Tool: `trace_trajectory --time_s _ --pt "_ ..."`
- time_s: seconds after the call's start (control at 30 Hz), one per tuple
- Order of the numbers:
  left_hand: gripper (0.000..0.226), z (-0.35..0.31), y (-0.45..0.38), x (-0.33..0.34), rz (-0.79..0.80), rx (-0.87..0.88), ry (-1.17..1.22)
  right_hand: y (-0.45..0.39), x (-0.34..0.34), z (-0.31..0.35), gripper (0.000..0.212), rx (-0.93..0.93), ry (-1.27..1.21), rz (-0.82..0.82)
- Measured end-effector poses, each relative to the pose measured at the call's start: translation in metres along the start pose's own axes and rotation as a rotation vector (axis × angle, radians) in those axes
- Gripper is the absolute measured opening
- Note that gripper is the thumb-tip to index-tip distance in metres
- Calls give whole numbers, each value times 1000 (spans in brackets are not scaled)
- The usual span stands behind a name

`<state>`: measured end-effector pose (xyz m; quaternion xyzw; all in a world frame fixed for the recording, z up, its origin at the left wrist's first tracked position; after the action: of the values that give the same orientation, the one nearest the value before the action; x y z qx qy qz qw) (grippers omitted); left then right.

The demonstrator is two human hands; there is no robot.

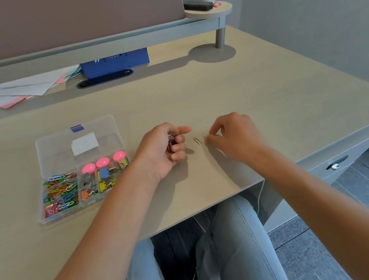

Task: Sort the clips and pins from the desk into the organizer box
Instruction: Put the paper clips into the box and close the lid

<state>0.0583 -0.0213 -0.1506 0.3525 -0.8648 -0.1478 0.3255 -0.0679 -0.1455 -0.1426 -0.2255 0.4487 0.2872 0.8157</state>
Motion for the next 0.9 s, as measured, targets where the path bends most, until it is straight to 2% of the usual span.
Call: trace_trajectory --time_s 0.13,0.23,0.33,0.47,0.63,0.77,0.83,0.9 --pt "23 -5 -1 0 -14 23 -153 -8 4 4 7 27 26 10" --pt "22 -11 -5 -3 -52 91 -302 -19 0 7 7 92 59 95" --pt "22 -15 -8 -6 -55 116 -379 -29 -1 11 21 120 82 189" --pt "21 -15 -8 -6 -73 173 -500 -33 -2 15 21 114 111 281" --pt "21 -13 -9 -1 -33 286 -647 -30 3 13 16 47 156 183" --pt "27 -14 -11 -1 0 276 -666 -25 1 10 7 18 218 69" --pt "30 -14 -11 0 -1 264 -657 -24 0 12 4 -19 297 65" --pt "30 -15 -11 1 -10 265 -665 -24 -2 16 9 -59 374 106"
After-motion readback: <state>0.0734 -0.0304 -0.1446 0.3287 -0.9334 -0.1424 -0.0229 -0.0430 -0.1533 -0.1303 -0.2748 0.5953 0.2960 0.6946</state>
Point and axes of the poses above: each hand's wrist, its own y-axis away from the middle knuckle, its own x-axis out of the palm, z = x × y, the point moved 3 cm from there along -y, towards the middle knuckle, and after that the axes turned 6 degrees about y, right-handed, at the moved point
